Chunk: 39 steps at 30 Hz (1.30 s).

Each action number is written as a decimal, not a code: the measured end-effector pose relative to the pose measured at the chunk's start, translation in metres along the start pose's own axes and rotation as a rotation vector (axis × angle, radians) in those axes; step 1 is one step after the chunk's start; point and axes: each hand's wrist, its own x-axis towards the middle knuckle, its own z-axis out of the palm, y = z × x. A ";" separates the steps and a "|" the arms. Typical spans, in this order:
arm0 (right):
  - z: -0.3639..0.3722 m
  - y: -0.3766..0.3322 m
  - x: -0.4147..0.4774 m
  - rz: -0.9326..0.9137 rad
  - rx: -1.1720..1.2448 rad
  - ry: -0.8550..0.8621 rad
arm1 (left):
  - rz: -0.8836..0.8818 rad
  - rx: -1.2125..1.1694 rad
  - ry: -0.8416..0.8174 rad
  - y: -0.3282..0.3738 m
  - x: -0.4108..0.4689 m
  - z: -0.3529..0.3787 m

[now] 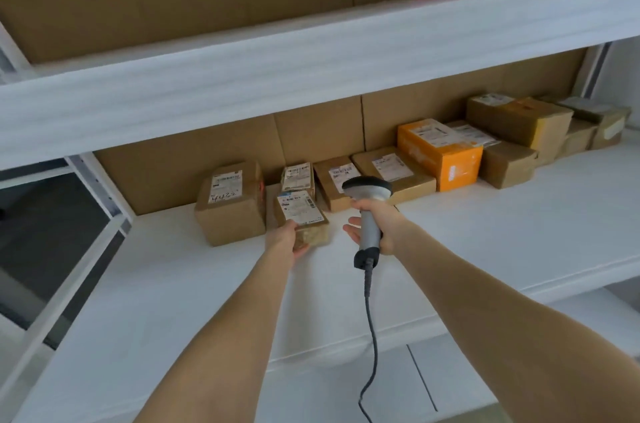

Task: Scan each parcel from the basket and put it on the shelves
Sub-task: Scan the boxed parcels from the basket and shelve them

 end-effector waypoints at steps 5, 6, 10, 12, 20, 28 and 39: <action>0.010 0.003 0.026 0.044 -0.030 0.016 | -0.055 0.020 0.032 0.001 0.025 -0.004; 0.010 0.003 0.030 0.046 -0.030 0.024 | -0.056 0.029 0.048 0.002 0.028 -0.002; 0.008 0.004 0.038 0.050 -0.016 0.050 | 0.019 0.174 0.139 0.004 0.039 0.005; 0.007 0.003 0.039 0.049 -0.014 0.058 | 0.061 0.227 0.159 0.005 0.044 0.006; -0.002 -0.003 0.029 0.015 0.023 0.073 | 0.161 0.651 0.221 0.020 0.034 0.018; -0.041 -0.018 -0.012 -0.067 0.150 0.118 | 0.478 0.880 0.072 0.032 -0.014 0.099; -0.226 -0.003 -0.157 -0.326 0.518 0.485 | 0.716 1.005 -0.336 -0.076 -0.159 0.257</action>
